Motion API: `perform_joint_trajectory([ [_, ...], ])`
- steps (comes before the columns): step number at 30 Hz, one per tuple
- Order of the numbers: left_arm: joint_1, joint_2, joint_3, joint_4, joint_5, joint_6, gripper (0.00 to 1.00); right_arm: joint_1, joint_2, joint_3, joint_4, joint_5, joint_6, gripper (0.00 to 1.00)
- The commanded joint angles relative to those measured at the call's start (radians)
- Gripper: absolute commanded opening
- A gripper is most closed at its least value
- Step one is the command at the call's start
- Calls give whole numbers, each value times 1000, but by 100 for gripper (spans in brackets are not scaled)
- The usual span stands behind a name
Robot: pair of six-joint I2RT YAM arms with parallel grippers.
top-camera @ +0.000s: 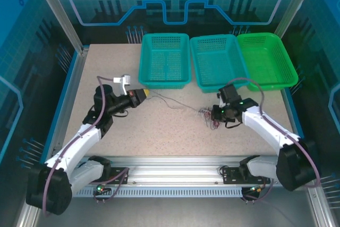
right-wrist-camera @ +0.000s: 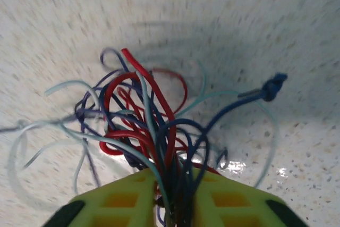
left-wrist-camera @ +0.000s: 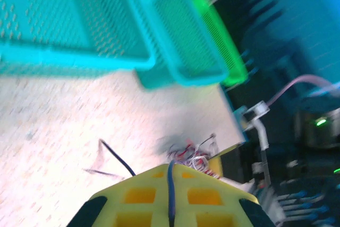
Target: Untangle the cables
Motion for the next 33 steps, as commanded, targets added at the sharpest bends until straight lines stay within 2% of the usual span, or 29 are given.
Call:
perform_joint_trajectory([
  [1,-90,23,17,-159,-148,156,0,60,-3,26,-10,77,31,31],
  [2,-105,34,16,-158,-158,154,0,81,-6,47,-15,99,28,36],
  [5,-113,50,10,-140,-156,138,0,155,1,109,-24,179,14,39],
  [7,-113,45,14,-141,-161,145,0,209,39,174,-22,220,14,48],
  [9,-113,33,22,-152,-177,157,0,266,103,215,-21,290,29,62],
  [11,-115,20,29,-163,-193,161,0,299,181,247,-39,366,63,69],
  [14,-115,-13,32,-183,-233,166,0,314,297,272,-86,479,118,71],
  [16,-113,-40,34,-203,-269,173,0,314,346,268,-90,501,129,71],
  [20,-113,-103,55,-289,-363,192,0,305,398,237,-87,522,134,61],
  [22,-111,-130,77,-367,-465,186,0,280,388,207,-68,516,124,44],
  [24,-84,-153,116,-498,-617,150,0,224,344,161,-42,492,127,25],
  [26,0,-172,143,-615,-672,111,0,147,278,99,-12,467,135,20],
  [29,156,-191,125,-644,-551,118,0,12,168,3,43,423,134,20],
  [31,187,-173,122,-644,-491,141,0,-48,123,-32,79,386,114,16],
  [33,186,-146,109,-598,-375,159,0,-63,111,-33,105,337,83,4],
])
